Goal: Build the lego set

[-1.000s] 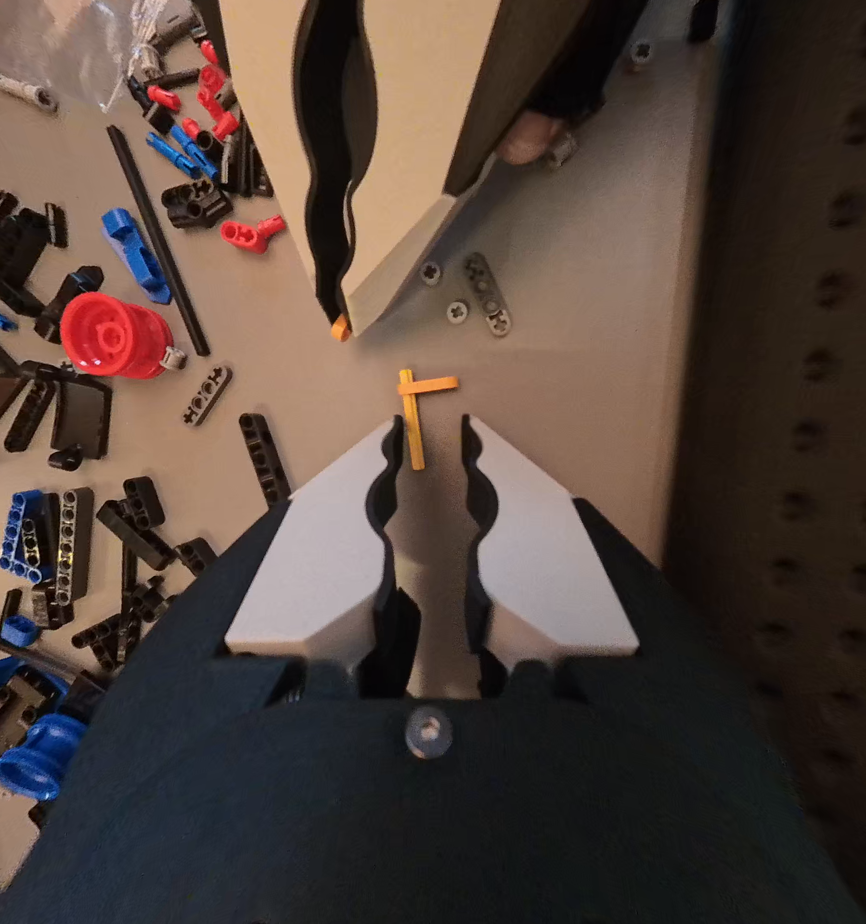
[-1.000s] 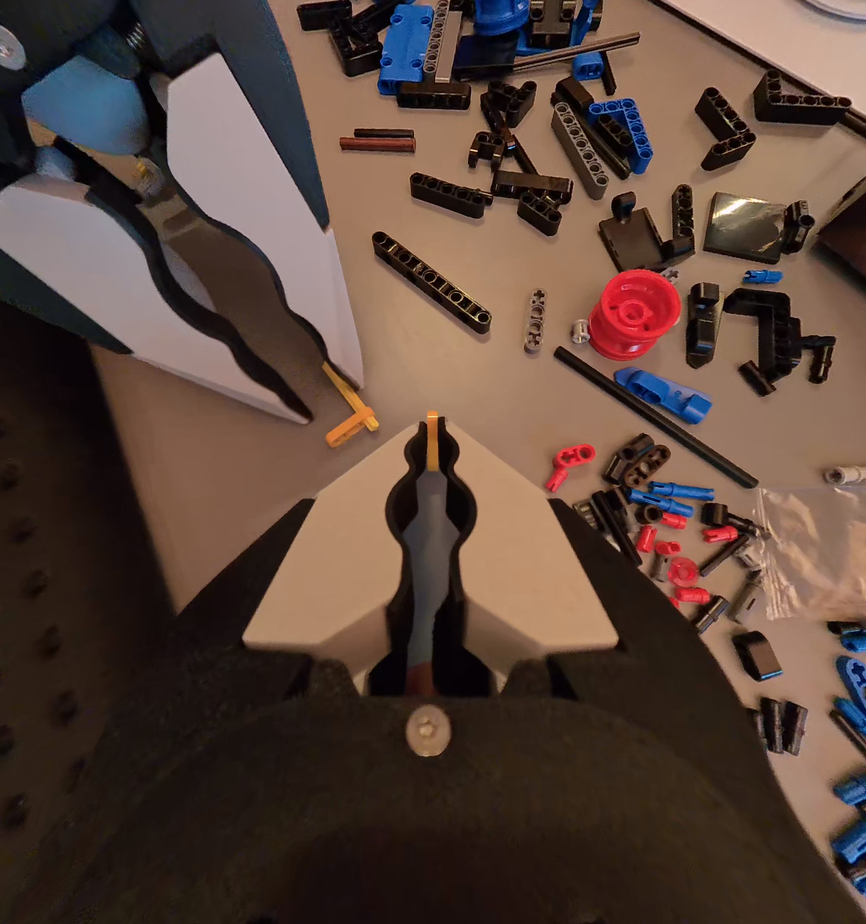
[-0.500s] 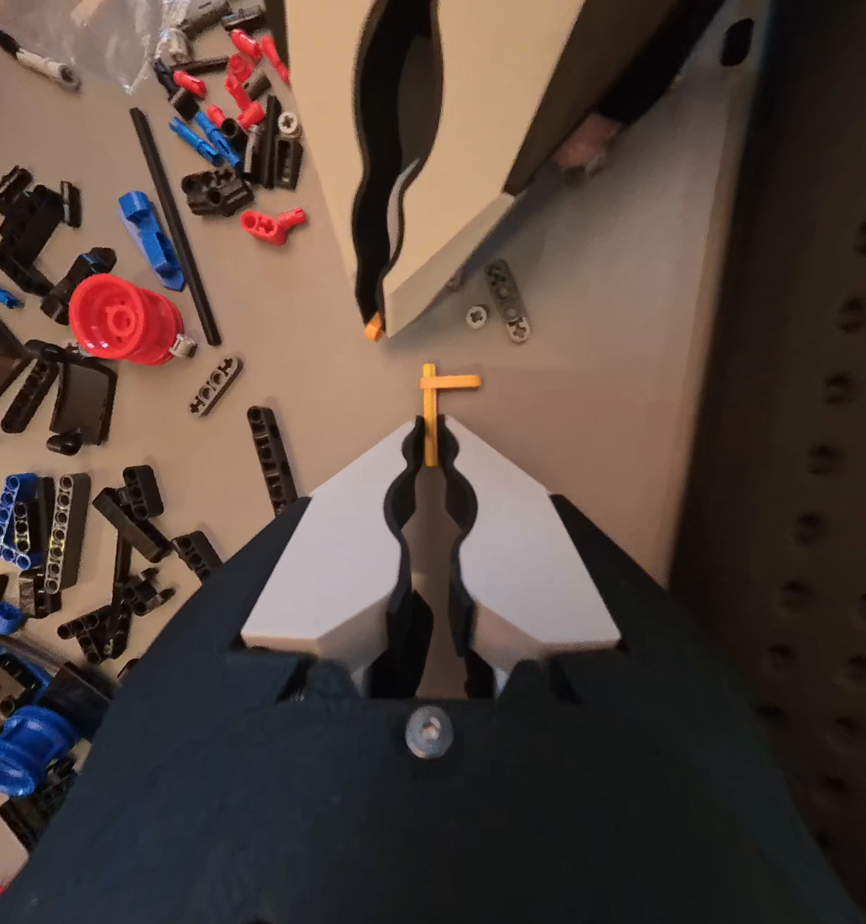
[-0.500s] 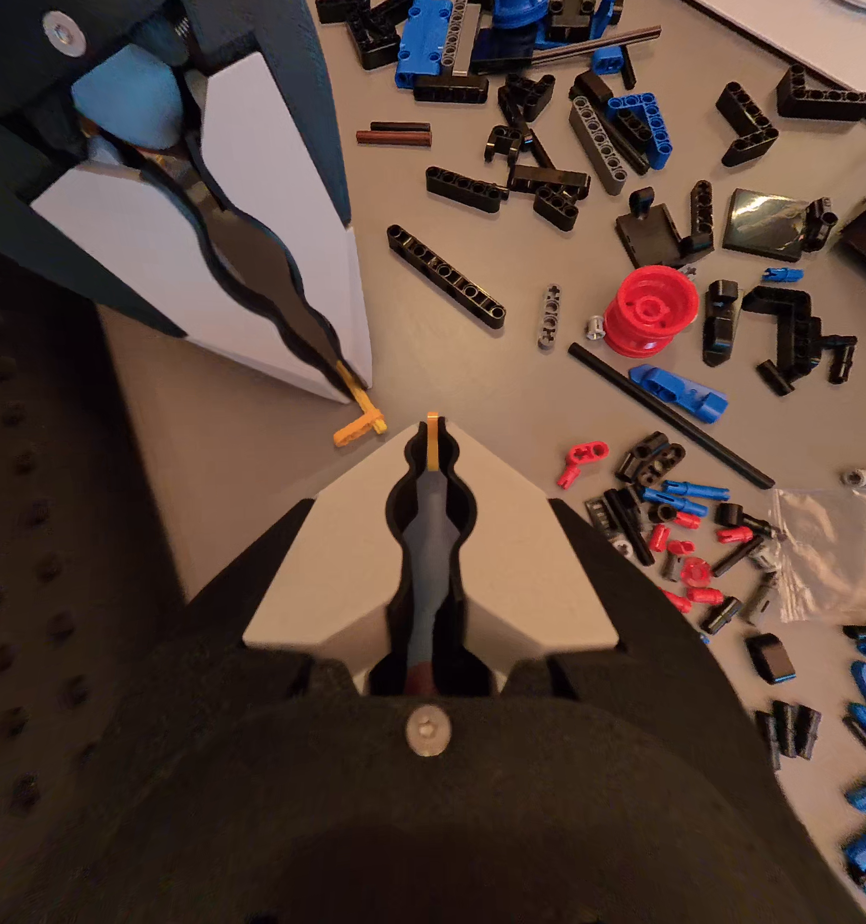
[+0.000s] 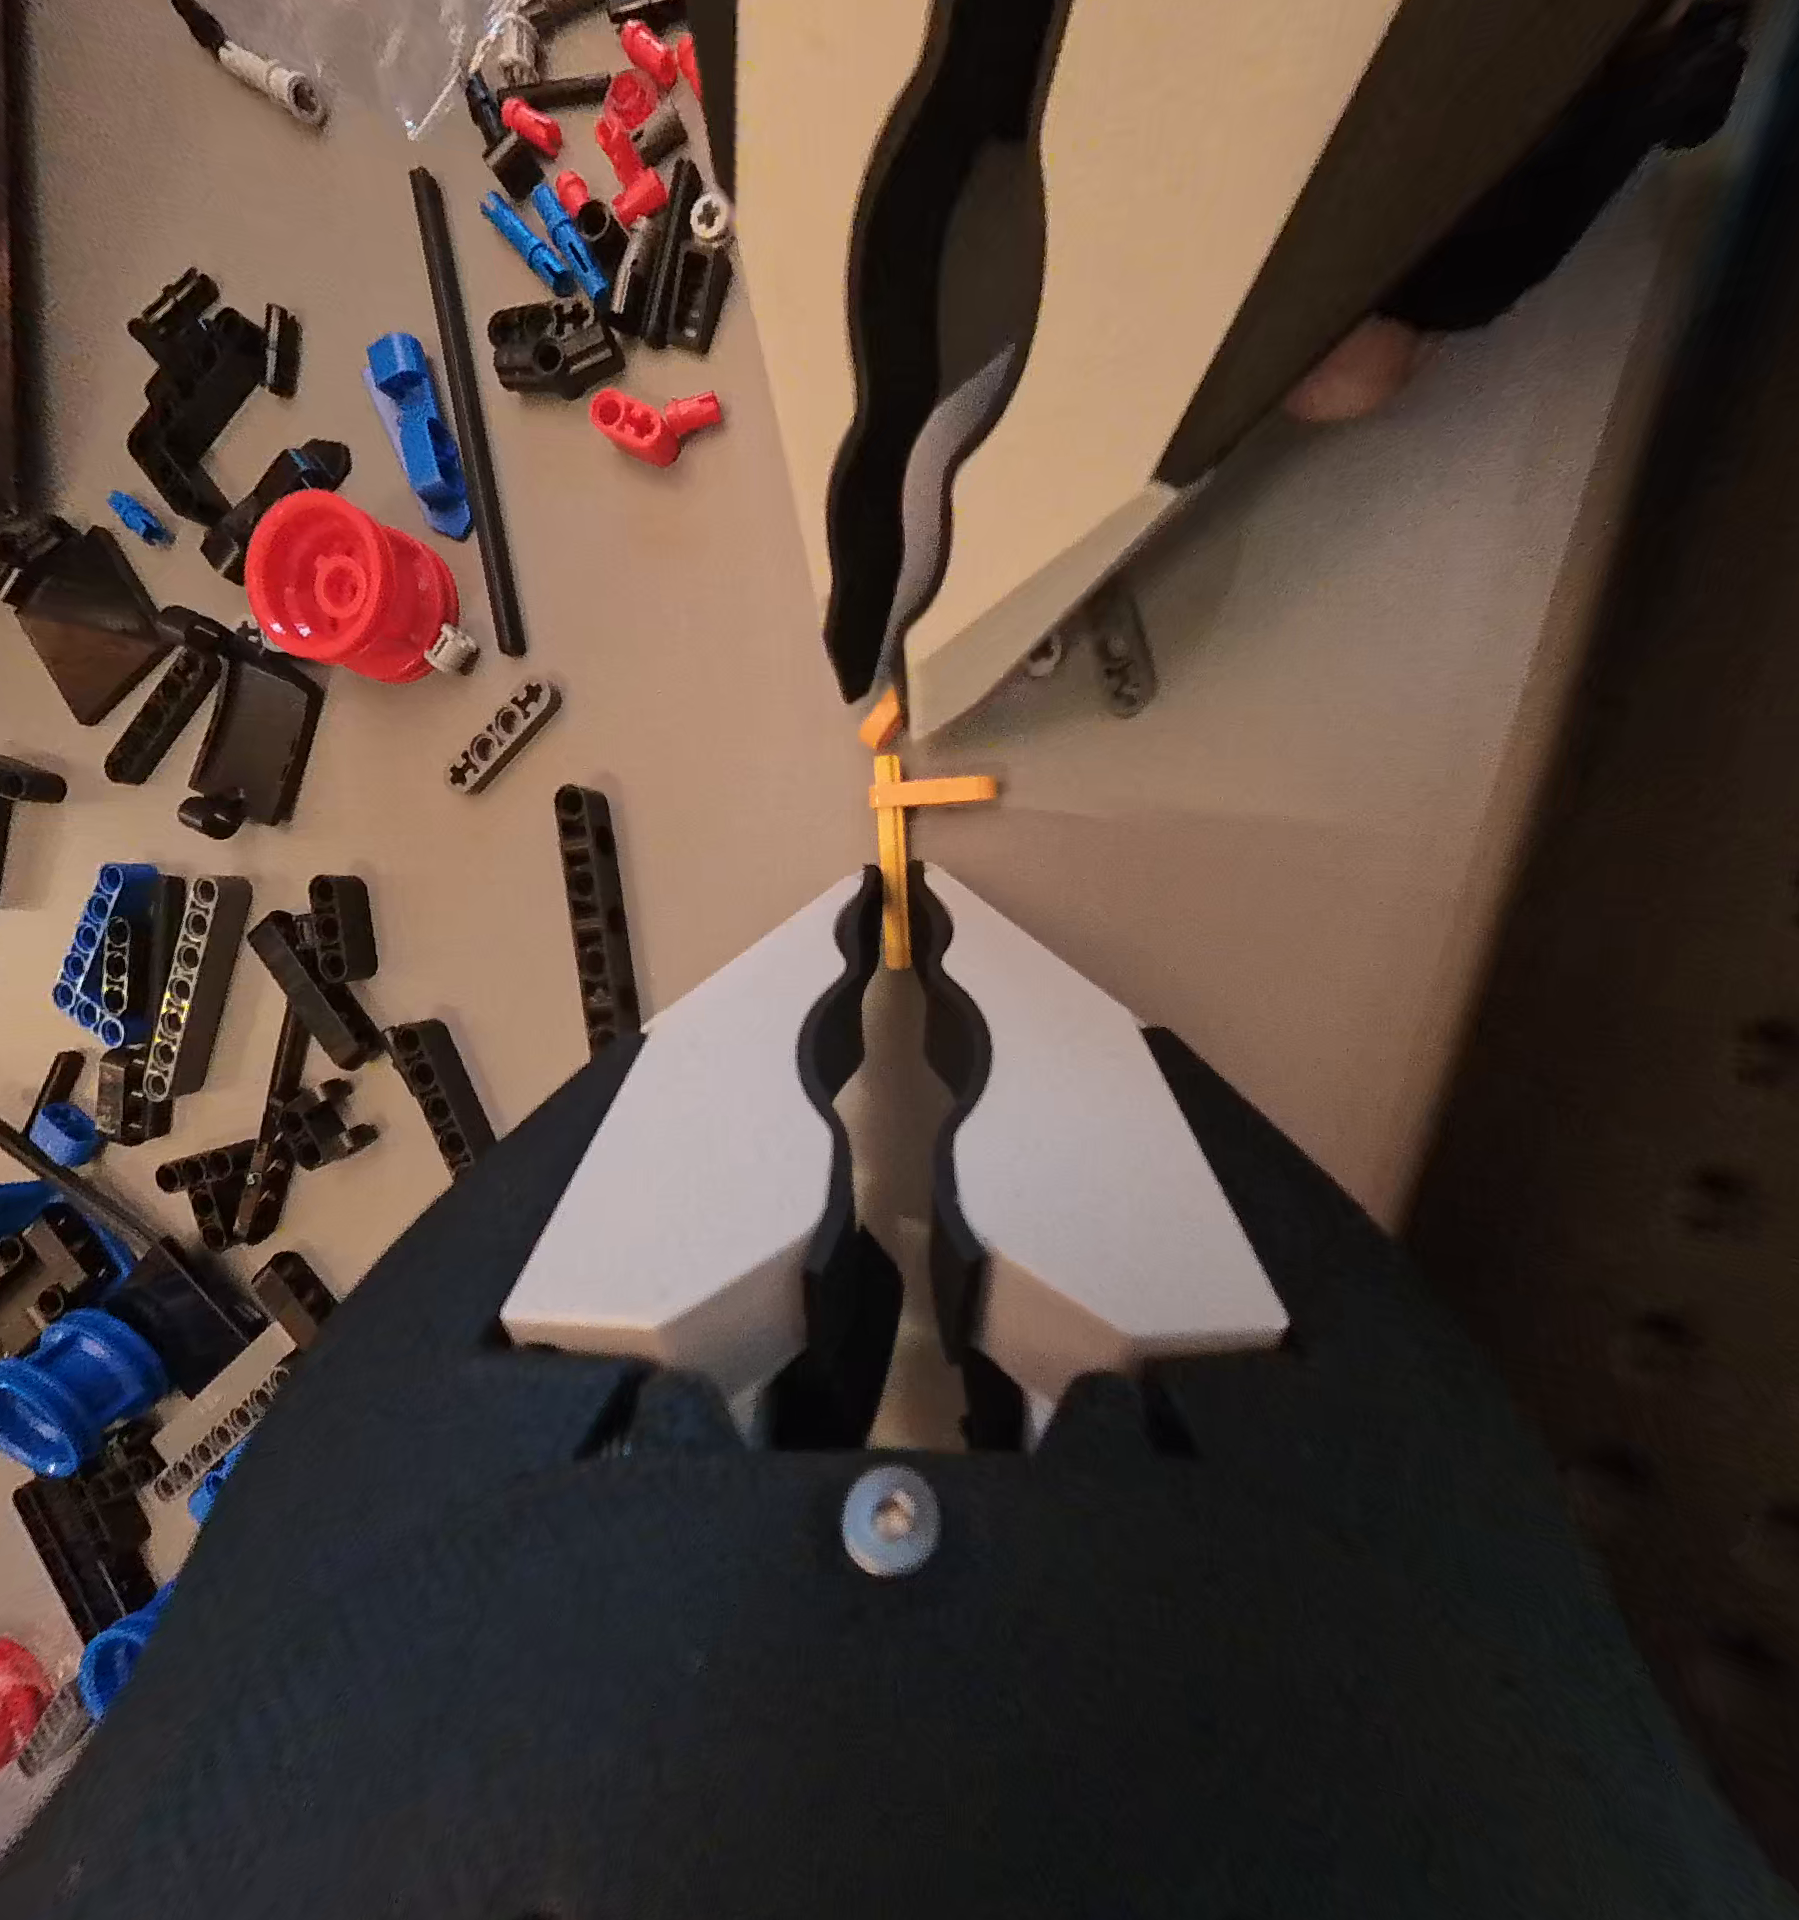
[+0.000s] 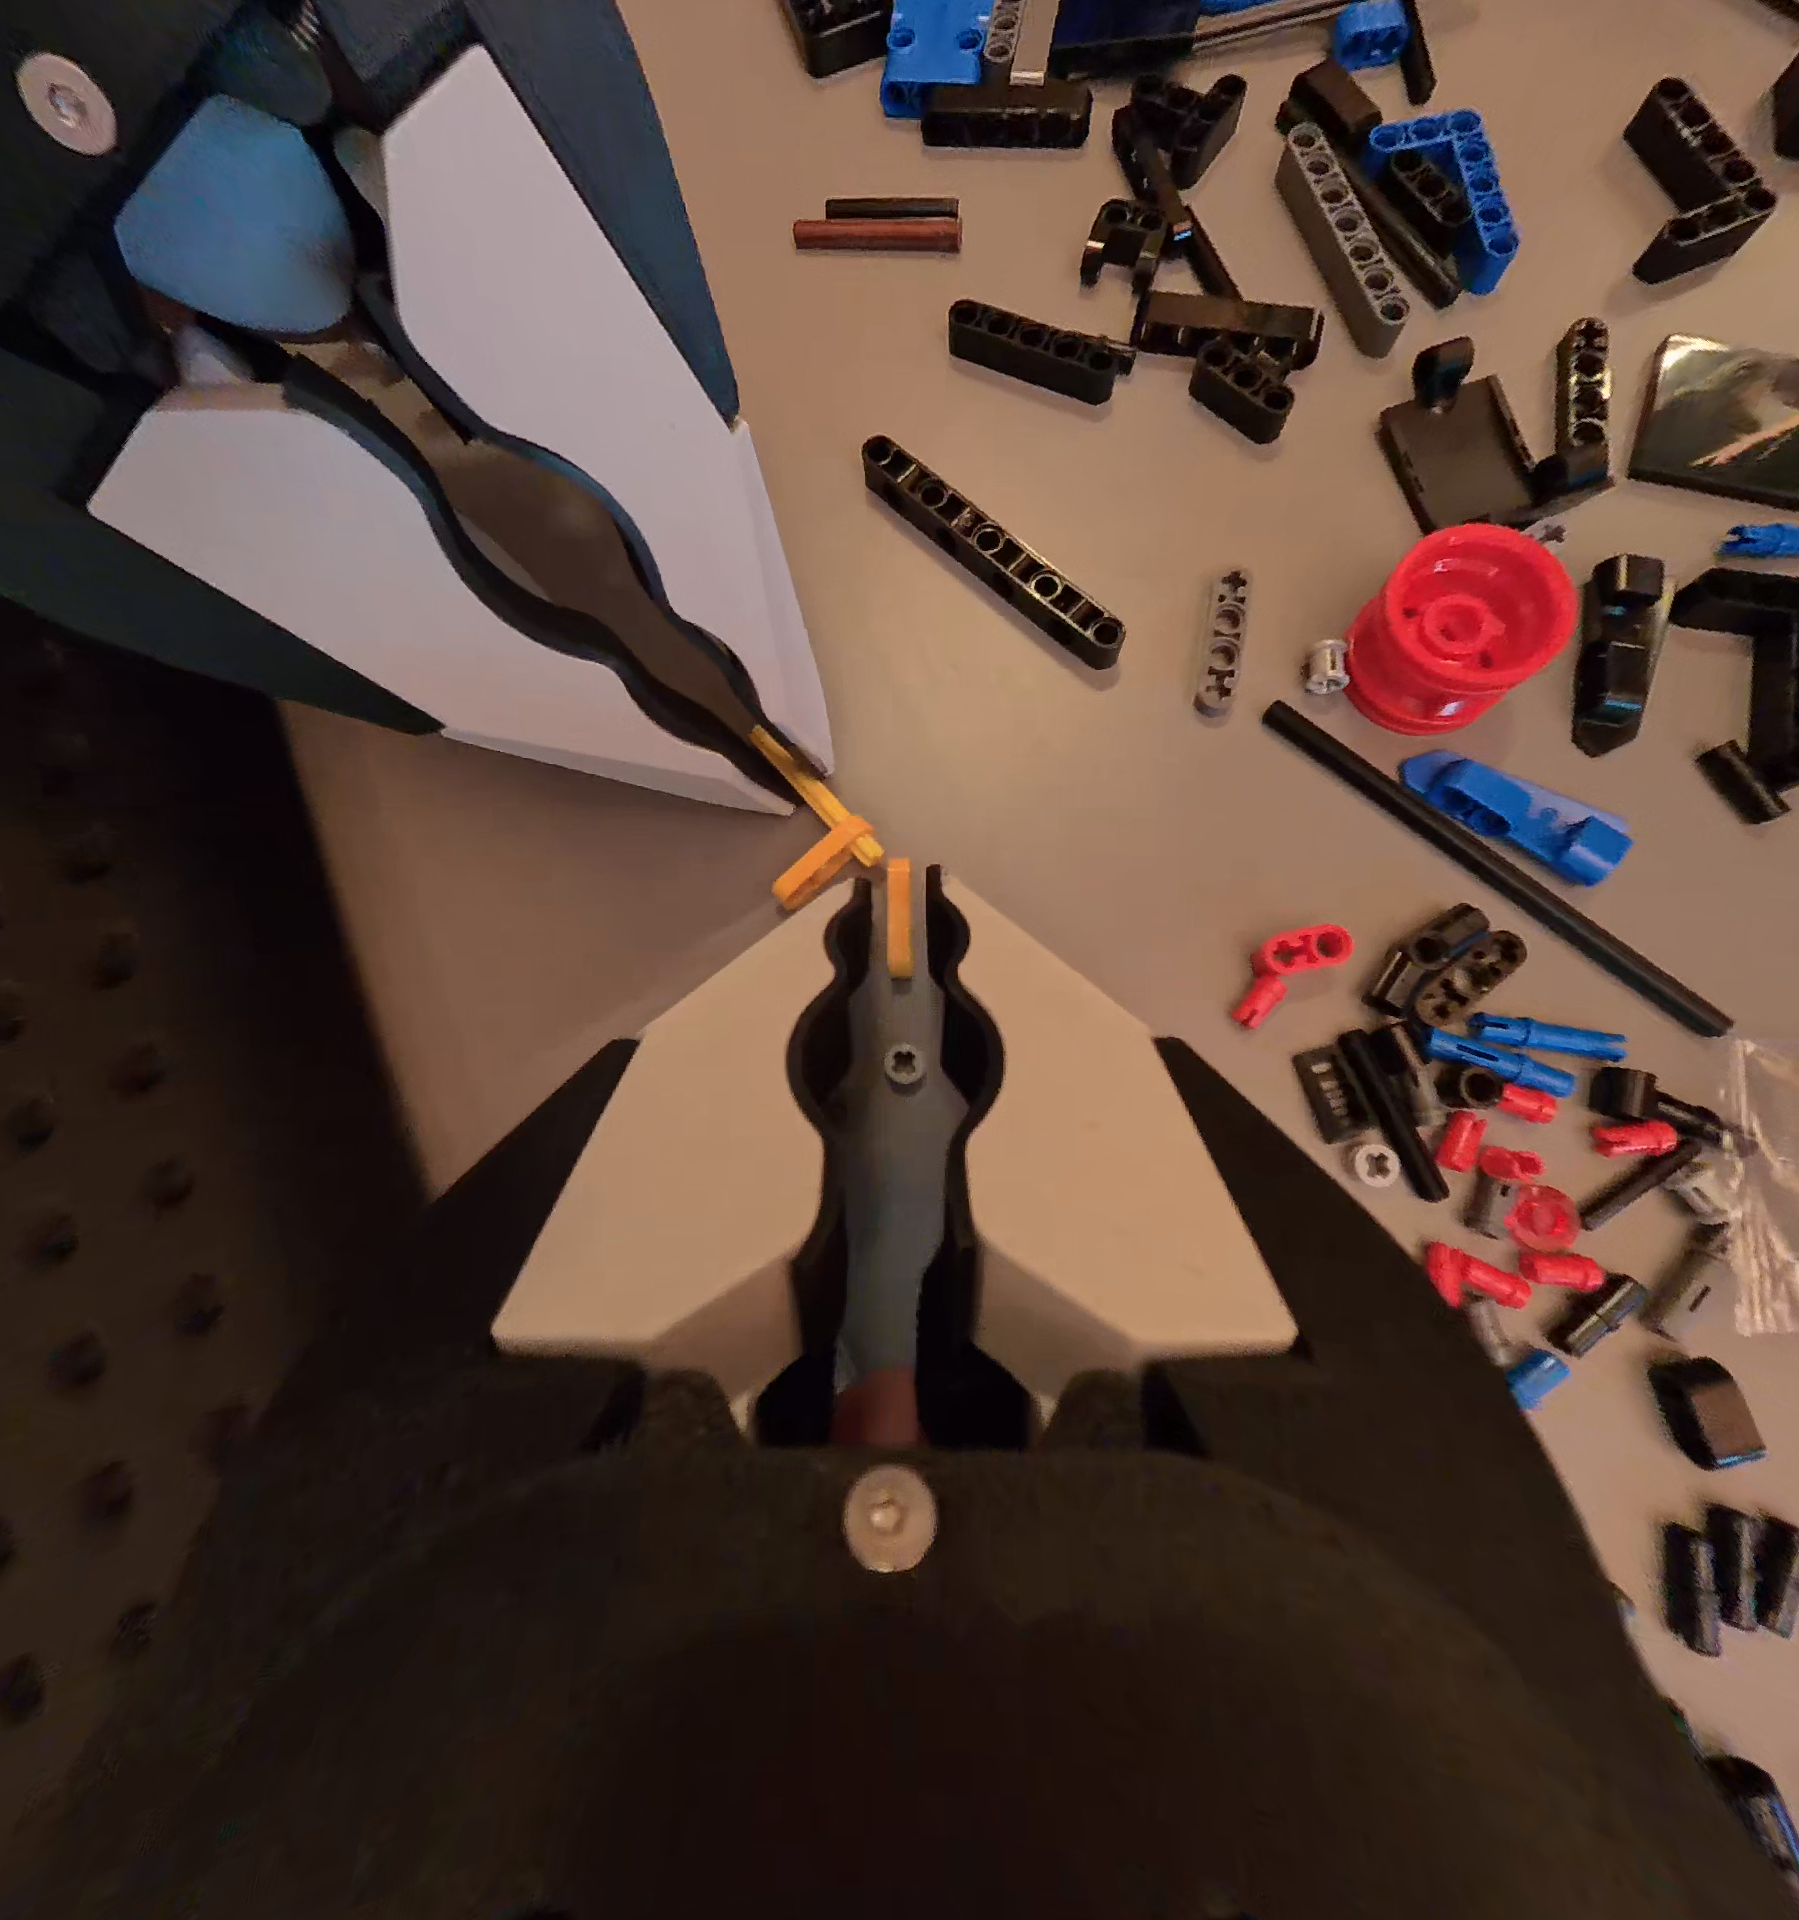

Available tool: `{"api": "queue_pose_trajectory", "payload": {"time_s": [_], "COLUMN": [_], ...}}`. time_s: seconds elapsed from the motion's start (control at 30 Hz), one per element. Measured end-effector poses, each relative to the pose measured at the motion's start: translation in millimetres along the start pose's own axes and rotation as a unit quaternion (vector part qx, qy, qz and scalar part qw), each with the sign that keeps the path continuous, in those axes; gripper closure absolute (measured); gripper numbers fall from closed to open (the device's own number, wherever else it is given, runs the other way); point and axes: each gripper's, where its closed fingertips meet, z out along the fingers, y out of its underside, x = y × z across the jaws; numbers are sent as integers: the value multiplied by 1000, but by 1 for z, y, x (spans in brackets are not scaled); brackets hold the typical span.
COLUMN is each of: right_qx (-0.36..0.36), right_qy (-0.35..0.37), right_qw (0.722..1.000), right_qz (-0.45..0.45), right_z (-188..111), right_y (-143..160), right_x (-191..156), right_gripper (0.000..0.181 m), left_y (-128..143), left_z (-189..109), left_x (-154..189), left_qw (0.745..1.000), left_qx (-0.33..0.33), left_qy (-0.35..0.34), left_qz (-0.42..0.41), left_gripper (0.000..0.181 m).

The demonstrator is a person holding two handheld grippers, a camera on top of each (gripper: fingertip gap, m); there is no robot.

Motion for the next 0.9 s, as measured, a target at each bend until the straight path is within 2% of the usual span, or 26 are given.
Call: {"api": "queue_pose_trajectory", "payload": {"time_s": [0.03, 0.13, 0.9], "right_qx": [1, -11, 4], "right_qy": [1, 4, -9], "right_qw": [1000, 1000, 999], "right_qz": [0, -4, 46], "right_z": [-1, -1, 4], "right_y": [0, 4, -1], "right_x": [1, 2, -1], "right_gripper": [175, 180, 177], "left_y": [0, 0, -2], "left_z": [0, 0, 3], "left_x": [0, 0, -8], "left_qw": [1000, 1000, 999], "left_qx": [0, 1, 2], "left_qy": [0, 0, -42], "left_qz": [0, 0, -30], "left_gripper": [178, 178, 178]}}
